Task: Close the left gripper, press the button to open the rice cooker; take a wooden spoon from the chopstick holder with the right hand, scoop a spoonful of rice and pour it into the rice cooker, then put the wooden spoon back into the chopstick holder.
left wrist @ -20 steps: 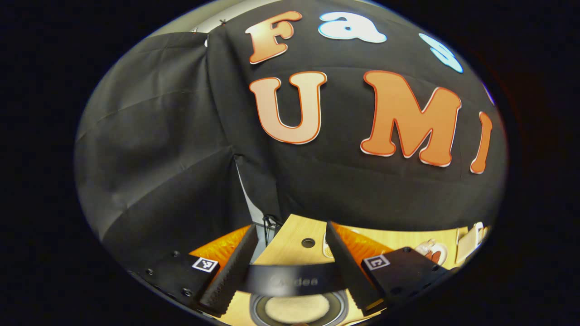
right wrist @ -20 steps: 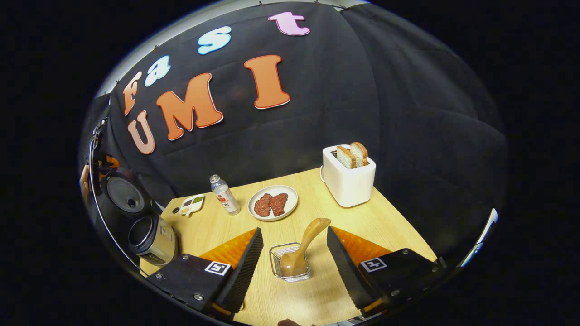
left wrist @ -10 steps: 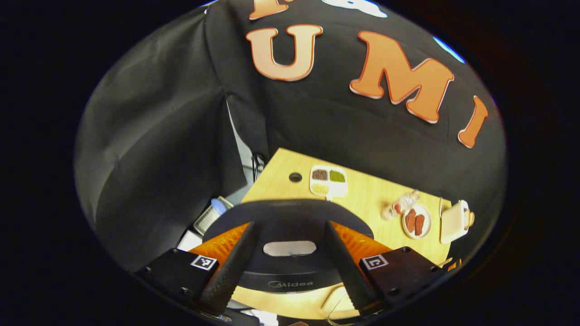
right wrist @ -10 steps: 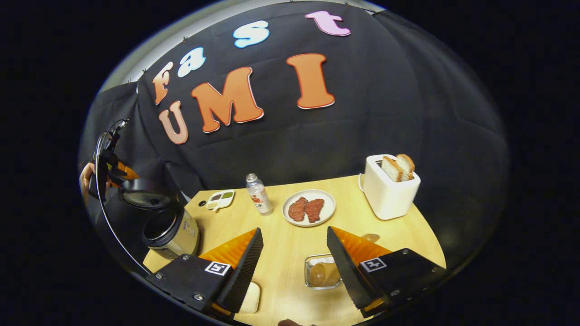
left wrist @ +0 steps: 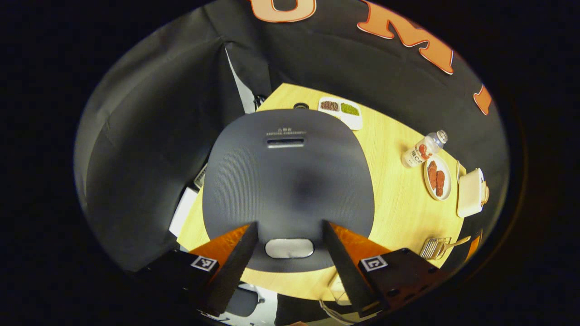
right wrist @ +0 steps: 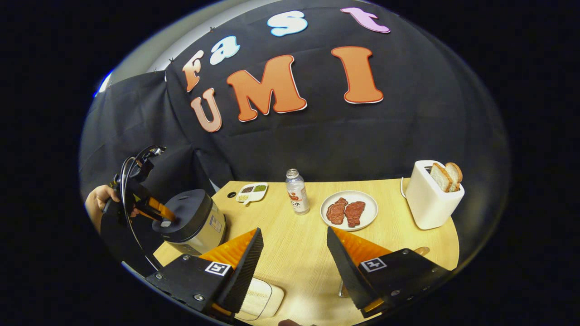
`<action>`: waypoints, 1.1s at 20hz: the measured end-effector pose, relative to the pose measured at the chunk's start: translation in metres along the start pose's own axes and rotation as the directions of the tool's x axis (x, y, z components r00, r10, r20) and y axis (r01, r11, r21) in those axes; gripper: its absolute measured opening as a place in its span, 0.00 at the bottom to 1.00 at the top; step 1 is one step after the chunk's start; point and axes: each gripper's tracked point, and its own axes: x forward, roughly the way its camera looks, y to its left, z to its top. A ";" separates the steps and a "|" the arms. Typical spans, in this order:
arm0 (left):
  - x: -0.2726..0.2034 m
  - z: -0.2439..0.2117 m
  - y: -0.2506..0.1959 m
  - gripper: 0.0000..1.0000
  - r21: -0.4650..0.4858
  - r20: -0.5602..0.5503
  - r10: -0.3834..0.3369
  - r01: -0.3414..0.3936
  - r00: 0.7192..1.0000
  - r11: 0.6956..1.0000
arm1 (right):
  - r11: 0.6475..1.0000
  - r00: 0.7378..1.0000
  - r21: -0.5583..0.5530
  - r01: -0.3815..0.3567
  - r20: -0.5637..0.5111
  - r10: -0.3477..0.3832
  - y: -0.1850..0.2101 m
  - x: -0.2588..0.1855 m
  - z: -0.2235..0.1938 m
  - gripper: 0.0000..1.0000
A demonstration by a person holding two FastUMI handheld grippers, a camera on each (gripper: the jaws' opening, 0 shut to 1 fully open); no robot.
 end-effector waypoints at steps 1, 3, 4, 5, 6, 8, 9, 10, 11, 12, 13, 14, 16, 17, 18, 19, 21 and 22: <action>0.000 0.003 0.001 1.00 -0.004 0.010 0.007 -0.007 1.000 1.000 | 1.000 1.000 -0.005 -0.010 0.001 0.010 0.004 0.002 0.001 0.89; -0.001 0.004 0.001 1.00 0.011 0.047 0.004 -0.004 0.999 1.000 | 1.000 1.000 -0.009 -0.024 0.009 0.024 0.011 0.007 0.005 0.89; -0.005 0.006 0.001 1.00 0.000 0.077 0.005 -0.005 0.997 1.000 | 0.999 0.999 -0.011 -0.035 0.018 0.035 0.016 0.008 0.009 0.88; -0.002 0.007 0.001 1.00 -0.002 0.113 0.005 -0.005 0.994 1.000 | 0.999 0.999 -0.015 -0.043 0.031 0.044 0.022 0.009 0.014 0.89; -0.003 0.007 0.001 1.00 -0.003 0.156 -0.001 0.002 0.988 1.000 | 0.998 0.997 -0.025 -0.052 0.050 0.053 0.028 0.011 0.021 0.89; -0.020 0.008 -0.004 1.00 -0.004 0.260 -0.031 0.033 0.965 0.999 | 0.997 0.994 -0.063 -0.034 0.100 0.040 0.036 0.013 0.040 0.89; -0.040 0.012 -0.002 1.00 0.005 0.337 -0.039 0.040 0.941 0.999 | 0.996 0.990 -0.086 -0.017 0.136 0.028 0.042 0.012 0.052 0.89; -0.062 0.020 -0.001 1.00 0.021 0.429 -0.046 0.042 0.902 0.999 | 0.994 0.984 -0.107 -0.003 0.179 0.022 0.049 0.011 0.067 0.89; -0.088 0.027 -0.003 1.00 0.033 0.514 -0.063 0.053 0.855 0.998 | 0.992 0.975 -0.128 0.018 0.222 0.011 0.057 0.010 0.081 0.89; -0.114 0.031 -0.006 0.99 0.046 0.583 -0.085 0.072 0.808 0.996 | 0.988 0.964 -0.151 0.039 0.265 0.002 0.065 0.010 0.093 0.89; -0.139 0.031 -0.008 0.99 0.058 0.648 -0.102 0.084 0.755 0.995 | 0.983 0.951 -0.170 0.066 0.309 -0.011 0.072 0.008 0.105 0.89; -0.165 0.033 -0.007 0.99 0.065 0.708 -0.107 0.086 0.698 0.994 | 0.981 0.938 -0.176 0.084 0.347 -0.018 0.079 0.007 0.114 0.89; -0.215 0.027 -0.005 1.00 0.050 0.800 -0.103 0.106 0.591 0.993 | 0.983 0.916 -0.162 0.081 0.400 -0.010 0.102 0.004 0.122 0.89; -0.234 0.019 -0.006 1.00 0.048 0.829 -0.111 0.128 0.549 0.991 | 0.984 0.907 -0.160 0.076 0.421 -0.001 0.115 0.004 0.125 0.89; -0.251 0.013 -0.003 1.00 0.043 0.858 -0.107 0.136 0.503 0.990 | 0.983 0.899 -0.168 0.078 0.437 0.004 0.123 0.005 0.127 0.89; -0.263 0.007 -0.001 0.99 0.045 0.883 -0.102 0.133 0.458 0.990 | 0.981 0.897 -0.178 0.074 0.442 0.013 0.131 0.005 0.126 0.88; -0.282 -0.009 0.004 1.00 0.039 0.920 -0.082 0.117 0.384 0.992 | 0.980 0.897 -0.189 0.060 0.440 0.030 0.146 0.002 0.120 0.88; -0.291 -0.017 0.001 0.99 0.044 0.933 -0.083 0.119 0.350 0.992 | 0.979 0.897 -0.197 0.058 0.441 0.036 0.150 0.001 0.118 0.89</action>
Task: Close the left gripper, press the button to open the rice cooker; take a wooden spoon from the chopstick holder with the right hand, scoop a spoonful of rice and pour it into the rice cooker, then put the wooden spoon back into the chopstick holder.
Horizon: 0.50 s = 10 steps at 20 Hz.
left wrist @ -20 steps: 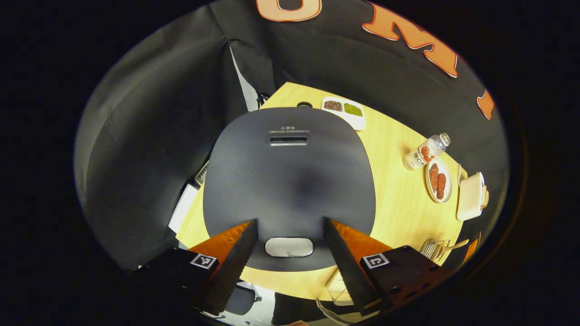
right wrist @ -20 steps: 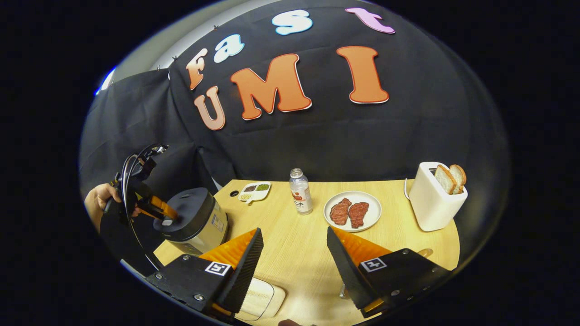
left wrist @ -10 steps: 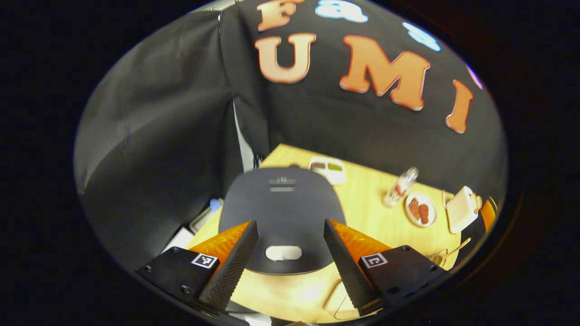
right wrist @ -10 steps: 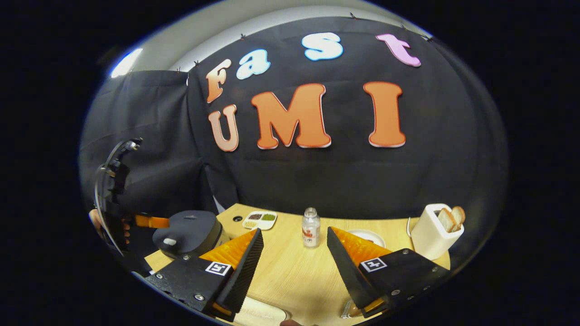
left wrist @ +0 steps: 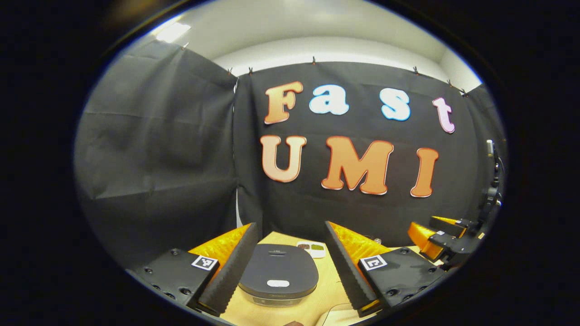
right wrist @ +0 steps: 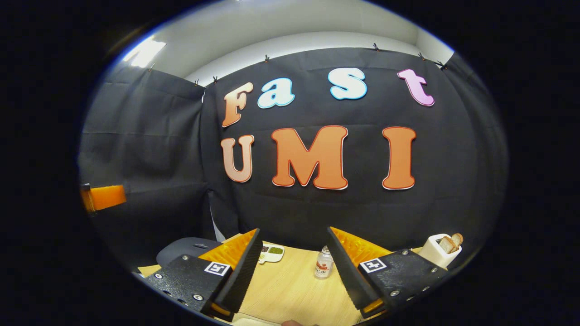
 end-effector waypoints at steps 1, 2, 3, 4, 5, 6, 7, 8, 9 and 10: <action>-0.007 0.003 -0.006 0.99 0.001 0.031 -0.013 0.013 0.999 1.000 | 1.000 1.000 -0.014 0.006 0.009 -0.006 0.001 -0.002 0.000 0.89; -0.015 0.007 -0.011 0.98 0.000 0.061 -0.019 0.019 0.998 1.000 | 1.000 1.000 -0.028 0.008 0.016 -0.008 0.001 -0.006 -0.001 0.89; -0.020 0.007 -0.017 0.97 0.012 0.082 -0.032 0.031 0.996 0.999 | 0.999 1.000 -0.043 0.010 0.028 -0.009 0.003 -0.010 0.000 0.89; -0.022 0.008 -0.020 0.96 0.025 0.089 -0.031 0.028 0.996 0.999 | 0.998 0.999 -0.058 0.020 0.036 -0.018 0.000 -0.011 0.000 0.90; -0.023 0.007 -0.024 0.96 0.043 0.093 -0.040 0.036 0.995 0.998 | 0.998 0.999 -0.060 0.027 0.033 -0.025 -0.001 -0.013 -0.003 0.90; -0.023 0.010 -0.028 0.96 0.058 0.101 -0.041 0.035 0.994 0.998 | 0.998 0.999 -0.053 0.034 0.025 -0.032 -0.001 -0.013 -0.007 0.90; -0.021 0.014 -0.030 0.96 0.067 0.108 -0.051 0.044 0.993 0.997 | 0.999 0.999 -0.038 0.038 0.011 -0.037 -0.001 -0.013 -0.010 0.90; -0.021 0.018 -0.033 0.96 0.078 0.113 -0.054 0.045 0.992 0.996 | 0.999 0.999 -0.027 0.038 0.004 -0.038 0.002 -0.013 -0.012 0.90; -0.023 0.021 -0.033 0.96 0.082 0.115 -0.053 0.044 0.992 0.996 | 0.999 0.999 -0.029 0.032 -0.001 -0.033 0.005 -0.010 -0.013 0.90; -0.022 0.023 -0.032 0.96 0.088 0.119 -0.052 0.042 0.992 0.995 | 0.999 1.000 -0.044 0.019 -0.002 -0.019 0.010 -0.006 -0.015 0.91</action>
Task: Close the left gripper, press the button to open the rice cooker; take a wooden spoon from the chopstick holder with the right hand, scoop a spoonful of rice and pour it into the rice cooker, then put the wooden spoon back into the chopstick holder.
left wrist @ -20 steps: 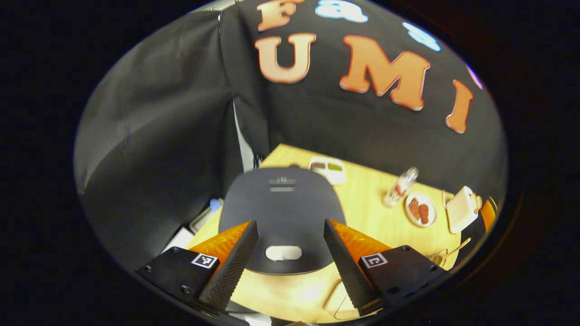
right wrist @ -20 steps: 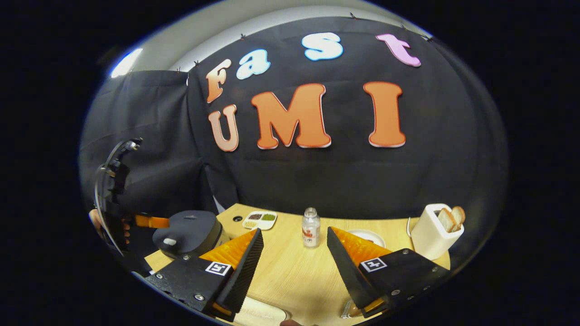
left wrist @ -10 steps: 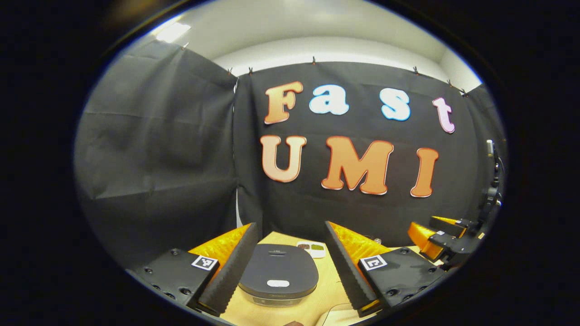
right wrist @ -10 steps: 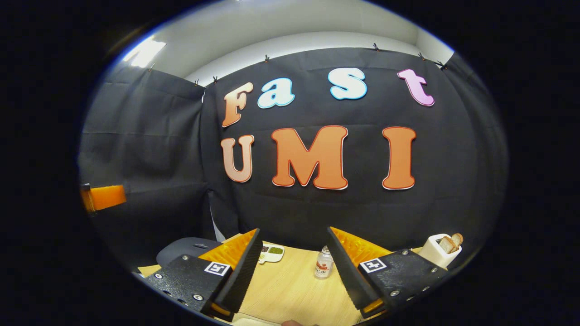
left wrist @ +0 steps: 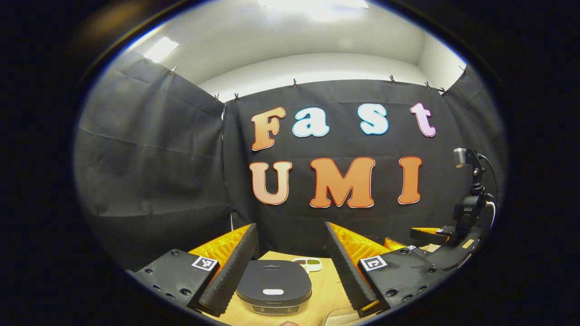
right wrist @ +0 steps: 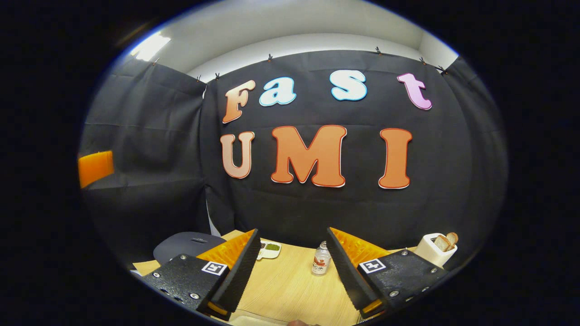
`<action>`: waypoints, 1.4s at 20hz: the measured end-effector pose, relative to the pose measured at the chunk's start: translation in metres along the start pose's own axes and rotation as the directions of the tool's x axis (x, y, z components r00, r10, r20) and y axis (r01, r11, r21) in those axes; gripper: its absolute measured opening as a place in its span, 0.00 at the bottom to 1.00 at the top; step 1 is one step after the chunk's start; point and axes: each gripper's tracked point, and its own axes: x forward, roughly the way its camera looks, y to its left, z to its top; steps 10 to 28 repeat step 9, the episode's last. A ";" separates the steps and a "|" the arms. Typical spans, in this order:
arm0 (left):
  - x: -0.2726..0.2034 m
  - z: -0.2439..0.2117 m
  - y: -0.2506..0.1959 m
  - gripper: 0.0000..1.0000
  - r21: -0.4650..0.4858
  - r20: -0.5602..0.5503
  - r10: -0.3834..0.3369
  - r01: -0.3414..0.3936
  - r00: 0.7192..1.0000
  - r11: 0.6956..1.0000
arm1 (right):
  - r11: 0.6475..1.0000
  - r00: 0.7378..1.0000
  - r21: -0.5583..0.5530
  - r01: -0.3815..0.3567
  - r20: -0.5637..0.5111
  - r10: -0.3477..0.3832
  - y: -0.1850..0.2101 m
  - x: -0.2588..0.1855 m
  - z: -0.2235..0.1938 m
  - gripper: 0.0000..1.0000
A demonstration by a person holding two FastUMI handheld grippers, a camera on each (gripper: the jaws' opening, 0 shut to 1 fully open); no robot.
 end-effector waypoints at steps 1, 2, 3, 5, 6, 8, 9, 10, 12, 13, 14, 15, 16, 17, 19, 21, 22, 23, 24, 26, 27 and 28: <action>0.001 0.002 0.003 0.96 0.009 0.001 0.007 -0.007 1.000 1.000 | 1.000 1.000 -0.021 -0.018 -0.003 0.018 0.006 0.003 -0.004 0.91; 0.001 0.002 0.006 0.96 0.018 0.002 0.018 -0.018 1.000 1.000 | 0.999 0.999 -0.038 -0.031 -0.011 0.031 0.009 0.004 -0.009 0.92; 0.001 0.003 0.009 0.96 0.023 0.004 0.022 -0.022 1.000 0.999 | 0.999 0.999 -0.039 -0.031 -0.025 0.030 0.009 0.008 -0.013 0.92; 0.003 0.002 0.012 0.96 0.035 0.012 0.019 -0.020 1.000 0.999 | 1.000 0.999 -0.003 0.010 -0.038 -0.010 -0.001 0.008 -0.013 0.97; 0.006 -0.001 0.015 0.96 0.038 0.008 0.023 -0.023 1.000 0.999 | 0.999 0.999 0.015 0.044 -0.022 -0.044 -0.012 0.007 -0.007 0.94; 0.012 0.001 0.017 0.96 0.023 0.017 0.018 -0.019 1.000 1.000 | 0.994 0.995 0.035 0.103 0.017 -0.103 -0.032 0.002 0.010 0.94; 0.014 0.002 0.014 0.96 0.022 0.026 0.014 -0.014 1.000 1.000 | 0.991 0.991 0.044 0.128 0.024 -0.129 -0.041 -0.002 0.010 0.94; 0.014 0.002 0.014 0.96 0.022 0.026 0.014 -0.014 1.000 1.000 | 0.991 0.991 0.044 0.128 0.024 -0.129 -0.041 -0.002 0.010 0.94; 0.014 0.002 0.014 0.96 0.022 0.026 0.014 -0.014 1.000 1.000 | 0.991 0.991 0.044 0.128 0.024 -0.129 -0.041 -0.002 0.010 0.94; 0.014 0.002 0.014 0.96 0.022 0.026 0.014 -0.014 1.000 1.000 | 0.991 0.991 0.044 0.128 0.024 -0.129 -0.041 -0.002 0.010 0.94; 0.014 0.002 0.014 0.96 0.022 0.026 0.014 -0.014 1.000 1.000 | 0.991 0.991 0.044 0.128 0.024 -0.129 -0.041 -0.002 0.010 0.94; 0.014 0.002 0.014 0.96 0.022 0.026 0.014 -0.014 1.000 1.000 | 0.991 0.991 0.044 0.128 0.024 -0.129 -0.041 -0.002 0.010 0.94; 0.014 0.002 0.014 0.96 0.022 0.026 0.014 -0.014 1.000 1.000 | 0.991 0.991 0.044 0.128 0.024 -0.129 -0.041 -0.002 0.010 0.94; 0.014 0.002 0.014 0.96 0.022 0.026 0.014 -0.014 1.000 1.000 | 0.991 0.991 0.044 0.128 0.024 -0.129 -0.041 -0.002 0.010 0.94; 0.014 0.002 0.014 0.96 0.022 0.026 0.014 -0.014 1.000 1.000 | 0.991 0.991 0.044 0.128 0.024 -0.129 -0.041 -0.002 0.010 0.94; 0.014 0.002 0.014 0.96 0.022 0.026 0.014 -0.014 1.000 1.000 | 0.991 0.991 0.044 0.128 0.024 -0.129 -0.041 -0.002 0.010 0.94; 0.014 0.002 0.014 0.96 0.022 0.026 0.014 -0.014 1.000 1.000 | 0.991 0.991 0.044 0.128 0.024 -0.129 -0.041 -0.002 0.010 0.94; 0.014 0.002 0.014 0.96 0.022 0.026 0.014 -0.014 1.000 1.000 | 0.991 0.991 0.044 0.128 0.024 -0.129 -0.041 -0.002 0.010 0.94; 0.014 0.002 0.014 0.96 0.022 0.026 0.014 -0.014 1.000 1.000 | 0.991 0.991 0.044 0.128 0.024 -0.129 -0.041 -0.002 0.010 0.94; 0.014 0.002 0.014 0.96 0.022 0.026 0.014 -0.014 1.000 1.000 | 0.991 0.991 0.044 0.128 0.024 -0.129 -0.041 -0.002 0.010 0.94; 0.014 0.002 0.014 0.96 0.022 0.026 0.014 -0.014 1.000 1.000 | 0.991 0.991 0.044 0.128 0.024 -0.129 -0.041 -0.002 0.010 0.94; 0.014 0.002 0.014 0.96 0.022 0.026 0.014 -0.014 1.000 1.000 | 0.991 0.991 0.044 0.128 0.024 -0.129 -0.041 -0.002 0.010 0.94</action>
